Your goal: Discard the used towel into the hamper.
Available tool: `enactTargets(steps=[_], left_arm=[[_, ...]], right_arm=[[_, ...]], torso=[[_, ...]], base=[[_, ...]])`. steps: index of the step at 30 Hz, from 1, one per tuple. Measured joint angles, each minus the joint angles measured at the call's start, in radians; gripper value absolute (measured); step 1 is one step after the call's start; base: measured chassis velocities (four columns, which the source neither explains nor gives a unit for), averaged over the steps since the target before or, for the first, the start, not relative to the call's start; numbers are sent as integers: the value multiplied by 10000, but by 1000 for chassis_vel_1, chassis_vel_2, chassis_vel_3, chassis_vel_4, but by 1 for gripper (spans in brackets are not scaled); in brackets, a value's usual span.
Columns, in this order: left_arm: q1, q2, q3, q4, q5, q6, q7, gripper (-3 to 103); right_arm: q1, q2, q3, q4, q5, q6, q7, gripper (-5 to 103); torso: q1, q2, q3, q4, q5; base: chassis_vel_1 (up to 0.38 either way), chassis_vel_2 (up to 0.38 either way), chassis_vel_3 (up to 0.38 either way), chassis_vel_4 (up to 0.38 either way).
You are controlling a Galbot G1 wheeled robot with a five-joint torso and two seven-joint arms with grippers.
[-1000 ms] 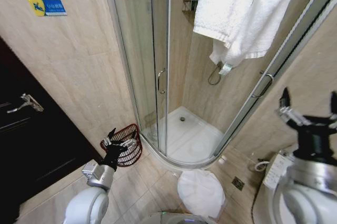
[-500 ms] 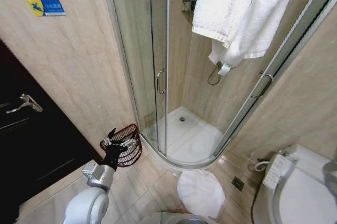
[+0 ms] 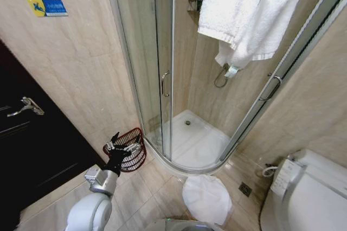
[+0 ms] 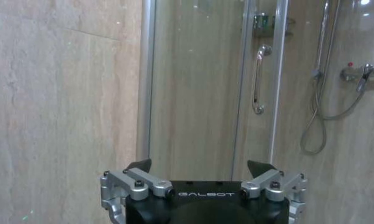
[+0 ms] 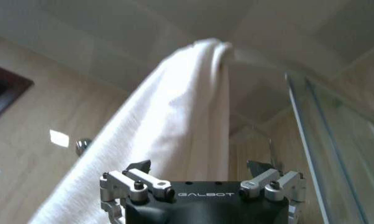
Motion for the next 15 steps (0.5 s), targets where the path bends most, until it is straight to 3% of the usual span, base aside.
enactTargets(steps=[5, 15], left_arm=[[0, 0, 0, 0, 0, 0, 0, 100], [0, 1, 0, 0, 0, 0, 0, 100]], right_arm=[[842, -342, -588, -430, -171, -287, 286, 100], [622, -317, -299, -518, -1262, -354, 189, 100]], torso=[[1, 0, 0, 1, -3], [-1, 0, 0, -1, -1]], base=[[0, 0, 0, 0], [0, 0, 0, 0]])
